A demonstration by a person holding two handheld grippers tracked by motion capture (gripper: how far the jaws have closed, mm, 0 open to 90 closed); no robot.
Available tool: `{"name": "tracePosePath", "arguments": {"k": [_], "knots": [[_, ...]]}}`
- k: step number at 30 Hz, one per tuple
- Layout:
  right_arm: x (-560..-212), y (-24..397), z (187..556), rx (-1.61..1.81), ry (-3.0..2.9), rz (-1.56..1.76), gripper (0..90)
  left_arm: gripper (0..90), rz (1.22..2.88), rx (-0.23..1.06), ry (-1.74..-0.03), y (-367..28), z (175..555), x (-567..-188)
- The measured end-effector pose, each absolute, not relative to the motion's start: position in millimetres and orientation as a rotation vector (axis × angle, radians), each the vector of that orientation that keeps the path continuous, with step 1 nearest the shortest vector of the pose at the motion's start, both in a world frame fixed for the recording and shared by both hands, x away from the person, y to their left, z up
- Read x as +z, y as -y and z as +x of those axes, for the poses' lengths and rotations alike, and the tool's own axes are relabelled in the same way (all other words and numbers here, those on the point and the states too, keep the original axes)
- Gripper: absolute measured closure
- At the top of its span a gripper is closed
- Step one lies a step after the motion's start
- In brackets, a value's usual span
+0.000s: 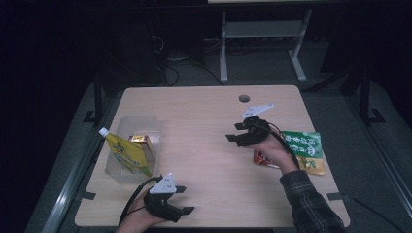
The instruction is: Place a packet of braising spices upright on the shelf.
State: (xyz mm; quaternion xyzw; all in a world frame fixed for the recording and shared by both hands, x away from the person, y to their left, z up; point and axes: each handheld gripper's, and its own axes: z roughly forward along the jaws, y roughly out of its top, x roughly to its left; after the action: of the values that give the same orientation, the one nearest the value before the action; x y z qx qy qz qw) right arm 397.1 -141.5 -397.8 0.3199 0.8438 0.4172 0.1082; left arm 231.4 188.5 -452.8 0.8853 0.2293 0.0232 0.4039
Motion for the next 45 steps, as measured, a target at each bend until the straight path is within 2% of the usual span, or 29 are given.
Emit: {"name": "tracePosePath", "arguments": {"k": [4, 12, 15, 22, 34, 45], "knots": [[-408.4, 175.4, 400.6, 1.217, -2.402, 1.092, 50.2, 25.4, 2.227, 0.056, -0.574, -186.7, 232.9, -452.9], [-432.6, 221.0, 410.8, 1.041, -2.166, 1.362, 81.0, 25.8, 2.232, 0.057, -0.563, -184.8, 234.3, -452.6], [-440.3, 232.2, 416.8, 1.008, -2.088, 1.439, 89.4, 25.9, 2.232, 0.063, -0.564, -185.1, 234.2, -452.8], [-464.0, 244.0, 429.7, 0.924, -2.000, 1.503, 90.0, 26.0, 2.232, 0.063, -0.567, -185.1, 234.0, -452.9], [-480.2, 254.5, 424.3, 0.880, -1.958, 1.502, 90.0, 26.2, 2.234, 0.062, -0.570, -185.1, 233.4, -453.6], [-480.3, 225.0, 411.3, 1.005, -2.092, 1.426, 90.0, 26.2, 2.235, 0.063, -0.572, -184.7, 233.5, -453.9]]}}
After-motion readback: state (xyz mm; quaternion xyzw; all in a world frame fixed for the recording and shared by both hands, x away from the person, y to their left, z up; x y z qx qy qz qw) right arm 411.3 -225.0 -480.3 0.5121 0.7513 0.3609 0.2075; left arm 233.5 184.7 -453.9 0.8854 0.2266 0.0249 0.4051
